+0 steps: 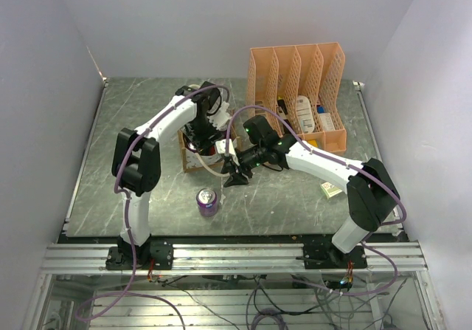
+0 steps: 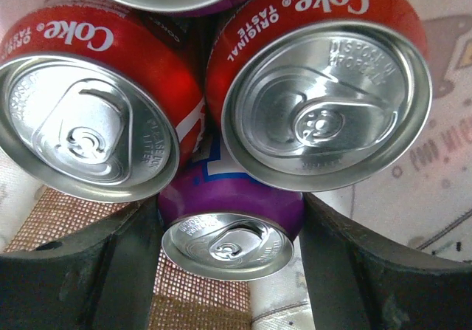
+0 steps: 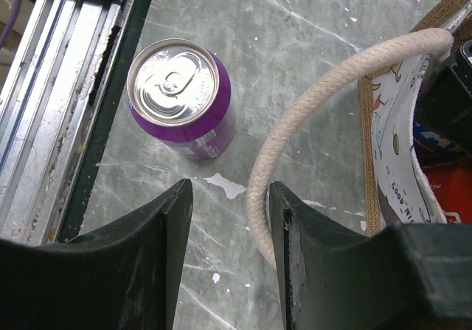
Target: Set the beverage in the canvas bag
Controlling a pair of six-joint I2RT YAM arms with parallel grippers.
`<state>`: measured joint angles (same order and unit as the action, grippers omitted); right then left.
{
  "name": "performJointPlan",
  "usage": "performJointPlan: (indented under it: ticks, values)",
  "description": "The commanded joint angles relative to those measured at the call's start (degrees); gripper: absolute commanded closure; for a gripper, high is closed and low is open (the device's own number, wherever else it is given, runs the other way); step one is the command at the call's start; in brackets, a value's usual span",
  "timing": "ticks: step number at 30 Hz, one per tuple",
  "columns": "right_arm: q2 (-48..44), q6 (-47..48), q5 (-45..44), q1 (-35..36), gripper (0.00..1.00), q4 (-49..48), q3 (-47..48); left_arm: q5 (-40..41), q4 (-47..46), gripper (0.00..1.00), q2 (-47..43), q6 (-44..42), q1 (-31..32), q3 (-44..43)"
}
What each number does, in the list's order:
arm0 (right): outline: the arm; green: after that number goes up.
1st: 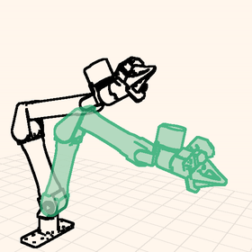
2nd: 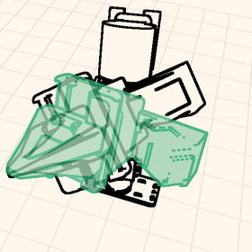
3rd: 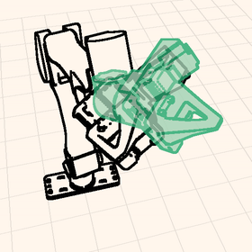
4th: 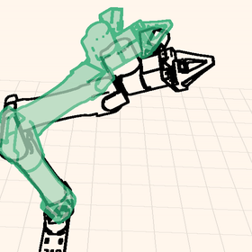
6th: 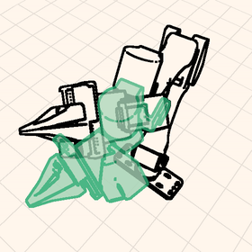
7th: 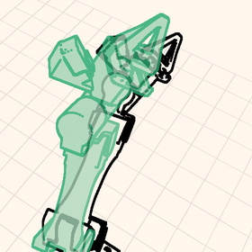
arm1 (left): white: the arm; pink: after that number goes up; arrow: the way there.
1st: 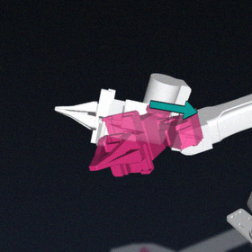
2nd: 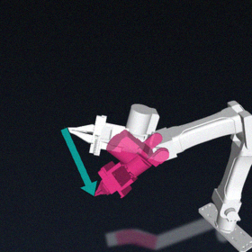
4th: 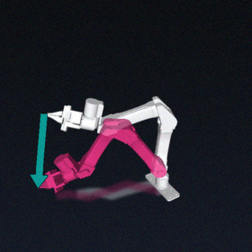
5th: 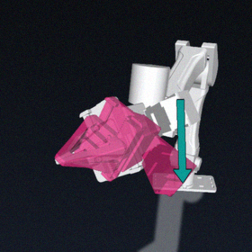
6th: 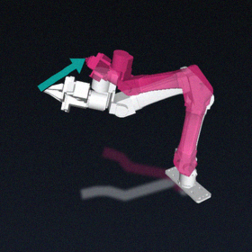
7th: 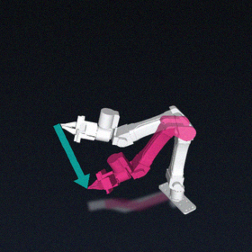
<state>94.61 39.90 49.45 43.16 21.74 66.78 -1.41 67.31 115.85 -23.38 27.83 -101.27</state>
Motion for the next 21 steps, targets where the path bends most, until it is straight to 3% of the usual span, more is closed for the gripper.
performJointPlan:
  ticks: [1, 9, 14, 15, 17, 21]
  values:
    - [0.0, 0.3, -0.1, 0.3, 0.54, 1.0, 0.4, -0.4, 2.2, 0.45, -0.1, 0.6, 0.8, 1.2]
    - [0.2, 0.4, -0.1, 0.4, 0.54, 1.1, 0.5, -1.4, 1.1, 0.3, -1.6, 1.0, 0.8, 3.4]
    - [0.5, 0.3, -0.2, 0.4, 0.54, 1.1, 0.6, -1.5, 0.8, 0.26, -2.2, 1.3, 0.8, 3.7]
    - [0.5, 0.2, -0.2, 0.4, 0.54, 1.1, 0.5, -1.6, 1.0, 0.16, -2.2, 1.4, 0.8, 3.7]
    - [0.6, 0.2, -0.2, 0.3, 0.54, 1.1, 0.6, -1.5, 1.3, 0.1, -2.3, 1.7, 0.8, 3.4]
    - [0.9, 0.2, -0.1, 0.3, 0.54, 1.1, 0.7, -1.4, 1.8, 0.08, -2.8, 1.7, 0.9, 2.6]
